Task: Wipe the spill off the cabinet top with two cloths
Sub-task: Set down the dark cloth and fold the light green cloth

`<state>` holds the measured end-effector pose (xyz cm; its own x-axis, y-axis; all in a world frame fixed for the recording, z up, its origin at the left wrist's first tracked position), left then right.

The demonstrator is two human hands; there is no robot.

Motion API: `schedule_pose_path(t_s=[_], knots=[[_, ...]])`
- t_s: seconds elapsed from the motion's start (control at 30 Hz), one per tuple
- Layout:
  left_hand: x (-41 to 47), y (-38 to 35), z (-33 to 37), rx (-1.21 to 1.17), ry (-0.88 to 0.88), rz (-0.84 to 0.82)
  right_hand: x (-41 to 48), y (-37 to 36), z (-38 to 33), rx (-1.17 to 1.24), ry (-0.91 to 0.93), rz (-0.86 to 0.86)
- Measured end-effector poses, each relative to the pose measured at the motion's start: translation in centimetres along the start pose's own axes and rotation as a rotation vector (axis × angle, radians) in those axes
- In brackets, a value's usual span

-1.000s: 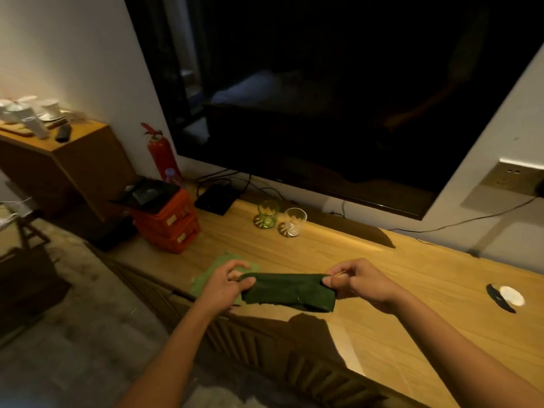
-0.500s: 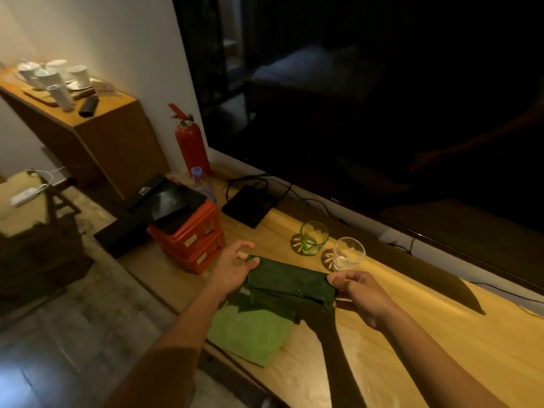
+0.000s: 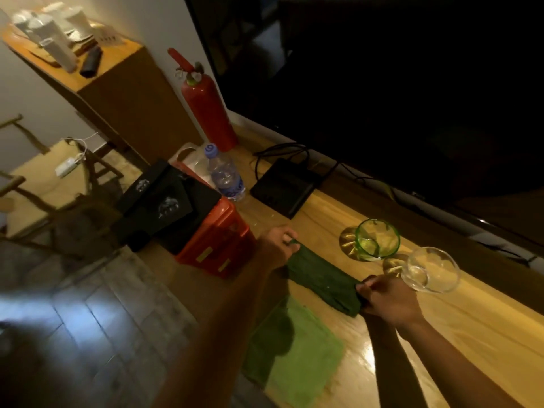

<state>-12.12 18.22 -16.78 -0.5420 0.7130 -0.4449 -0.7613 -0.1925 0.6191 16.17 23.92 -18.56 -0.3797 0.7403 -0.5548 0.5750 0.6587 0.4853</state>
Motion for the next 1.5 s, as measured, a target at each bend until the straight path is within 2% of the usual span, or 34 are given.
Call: schedule_pose_path(t_s=[0.1, 0.2, 0.3, 0.37, 0.47, 0.57, 0.7, 0.8, 0.97, 1.07, 1.17, 1.27, 1.37, 1.43, 1.5], knots=[[-0.2, 0.5, -0.4, 0.032, -0.042, 0.051, -0.4, 0.3, -1.8, -0.47, 0.181, 0.045], [-1.7, 0.8, -1.1, 0.109, -0.085, 0.033, -2.0, 0.2, -3.0, -0.569, 0.293, 0.176], [-4.7, 0.6, -3.3, 0.115, -0.064, -0.004, -4.2, -1.3, -3.9, -0.503, 0.363, 0.183], [-7.1, 0.5, -5.6, 0.147, -0.014, 0.025, -5.6, -3.3, -3.2, -0.475, 0.315, 0.107], [-10.4, -1.4, -9.3, 0.076, 0.121, -0.101, -7.5, -6.8, -1.4, -0.506, 0.223, -0.045], [-12.8, -2.8, -10.5, 0.08, 0.122, -0.107, -9.0, -8.8, -0.1, -0.451, 0.179, -0.109], [-14.8, -3.5, -10.1, 0.16, 0.057, -0.124, -11.4, -9.5, 0.1, -0.189, 0.182, -0.085], [-16.2, -2.7, -8.2, 0.117, -0.025, -0.191, -14.1, -8.9, -0.7, -0.025, 0.207, -0.067], [-23.6, -3.7, 1.6, 0.179, -0.513, -0.465, -21.4, -5.8, -3.8, -0.022, 0.399, -0.046], [-29.2, -5.8, 6.5, 0.277, -0.712, -0.621, -26.6, -2.5, -3.7, 0.016, 0.403, -0.023], [-33.6, -8.4, 8.7, 0.195, -0.662, -0.793, -31.9, 1.7, -1.0, 0.139, 0.336, 0.064], [-36.8, -11.6, 9.4, 0.167, -0.611, -0.893, -36.4, 5.4, 3.6, 0.225, 0.237, 0.135], [-39.6, -15.5, 10.0, 0.183, -0.605, -0.968, -39.6, 7.5, 8.2, 0.218, 0.164, 0.1], [-40.8, -18.1, 10.7, 0.219, -0.595, -0.943, -40.8, 8.8, 11.1, 0.162, 0.125, 0.09], [-41.5, -20.4, 11.9, 0.267, -0.626, -0.818, -41.3, 10.5, 13.9, 0.067, 0.098, 0.145]])
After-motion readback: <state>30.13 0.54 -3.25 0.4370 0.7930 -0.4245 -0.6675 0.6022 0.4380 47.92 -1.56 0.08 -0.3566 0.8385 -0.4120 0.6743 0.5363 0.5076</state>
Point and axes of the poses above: each hand's wrist, its own x-axis towards the middle knuckle, its own y-axis out of the back of the hand, z = x × y, the point moved 9 cm from there along x, towards the middle knuckle, and after that the axes turned 4 degrees about y, right-handed, at the moved point
